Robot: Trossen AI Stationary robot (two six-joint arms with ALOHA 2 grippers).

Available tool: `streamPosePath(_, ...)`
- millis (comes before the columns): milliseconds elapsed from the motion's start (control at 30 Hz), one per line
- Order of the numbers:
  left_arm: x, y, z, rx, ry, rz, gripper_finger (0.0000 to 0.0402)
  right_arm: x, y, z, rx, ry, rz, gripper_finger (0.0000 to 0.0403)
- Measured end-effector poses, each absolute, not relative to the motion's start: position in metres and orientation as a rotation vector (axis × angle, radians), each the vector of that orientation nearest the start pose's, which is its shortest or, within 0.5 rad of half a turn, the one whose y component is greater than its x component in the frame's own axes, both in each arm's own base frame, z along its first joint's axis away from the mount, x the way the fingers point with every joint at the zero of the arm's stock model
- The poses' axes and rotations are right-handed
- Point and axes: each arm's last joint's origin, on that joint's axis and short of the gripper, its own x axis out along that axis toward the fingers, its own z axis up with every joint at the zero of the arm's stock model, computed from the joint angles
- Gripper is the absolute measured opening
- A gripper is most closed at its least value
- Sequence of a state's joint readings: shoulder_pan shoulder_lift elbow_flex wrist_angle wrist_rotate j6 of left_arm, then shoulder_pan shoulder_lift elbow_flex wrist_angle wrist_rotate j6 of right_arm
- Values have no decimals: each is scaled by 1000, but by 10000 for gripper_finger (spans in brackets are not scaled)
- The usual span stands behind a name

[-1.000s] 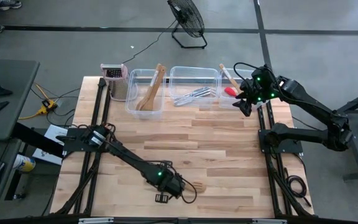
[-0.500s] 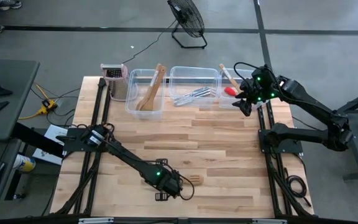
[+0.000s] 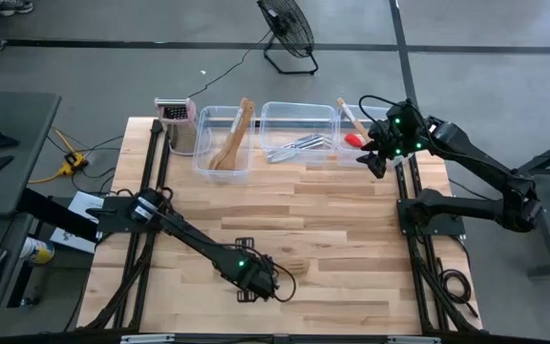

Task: Pick & Place Kitchen Items
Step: Put the brown slotted serving spoon into the left transparent container

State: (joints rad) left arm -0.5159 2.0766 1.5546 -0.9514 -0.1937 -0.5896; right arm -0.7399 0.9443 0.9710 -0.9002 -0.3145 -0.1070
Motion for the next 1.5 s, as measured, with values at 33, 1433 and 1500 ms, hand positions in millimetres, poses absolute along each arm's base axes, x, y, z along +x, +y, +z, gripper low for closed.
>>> streamPosePath(33, 350, -192, 170, 25, 1377, 151, 78, 131, -108, 311, 342, 778, -355, 200)
streamPosePath(1433, 332, -21, 312, -28, 871, 853, 78, 132, -109, 312, 340, 763, -366, 200)
streamPosePath(1500, 330, -14, 317, -39, 842, 891, 78, 132, -109, 312, 340, 763, -366, 200)
